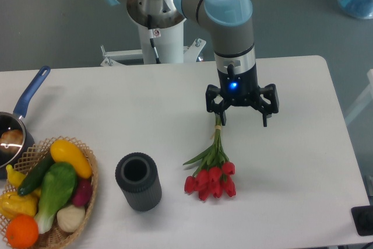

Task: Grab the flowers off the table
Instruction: 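Lower the open gripper toward the green tulip stems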

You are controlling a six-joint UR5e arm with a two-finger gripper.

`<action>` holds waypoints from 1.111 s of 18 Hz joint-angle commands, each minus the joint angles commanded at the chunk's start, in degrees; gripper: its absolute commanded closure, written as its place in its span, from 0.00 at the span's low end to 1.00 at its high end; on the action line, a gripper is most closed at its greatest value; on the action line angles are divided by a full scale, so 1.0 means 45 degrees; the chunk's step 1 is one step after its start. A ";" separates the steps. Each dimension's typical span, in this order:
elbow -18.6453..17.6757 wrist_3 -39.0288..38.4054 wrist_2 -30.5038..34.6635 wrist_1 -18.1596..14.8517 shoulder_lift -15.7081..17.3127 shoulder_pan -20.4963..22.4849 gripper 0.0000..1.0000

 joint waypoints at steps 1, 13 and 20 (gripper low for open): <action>0.0000 0.0019 0.0019 0.0019 0.0000 0.0000 0.00; -0.2460 0.0175 0.0800 0.0547 -0.0233 -0.0098 0.00; -0.2968 0.0195 0.1679 0.0508 -0.0917 -0.0176 0.00</action>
